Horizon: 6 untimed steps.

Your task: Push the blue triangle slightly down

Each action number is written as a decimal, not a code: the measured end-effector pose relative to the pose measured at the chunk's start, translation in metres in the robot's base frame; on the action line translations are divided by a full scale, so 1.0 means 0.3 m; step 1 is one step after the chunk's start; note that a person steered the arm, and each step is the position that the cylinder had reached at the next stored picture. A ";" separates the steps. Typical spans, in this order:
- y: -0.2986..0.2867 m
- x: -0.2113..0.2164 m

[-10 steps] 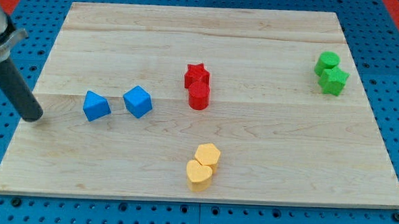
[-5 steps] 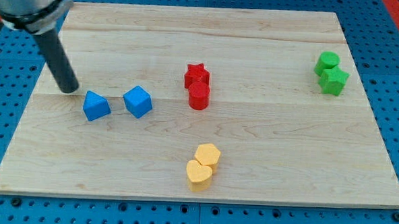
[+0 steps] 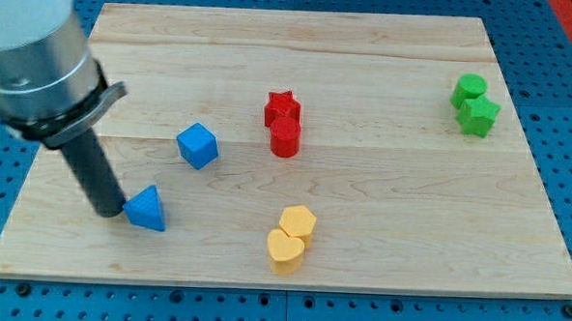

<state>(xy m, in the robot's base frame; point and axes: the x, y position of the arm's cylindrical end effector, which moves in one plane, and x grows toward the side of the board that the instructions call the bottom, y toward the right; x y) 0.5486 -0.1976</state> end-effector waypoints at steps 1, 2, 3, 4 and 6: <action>-0.073 0.057; -0.150 0.070; -0.186 -0.005; -0.117 -0.052; 0.179 -0.001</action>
<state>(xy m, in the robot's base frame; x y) 0.5484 -0.1439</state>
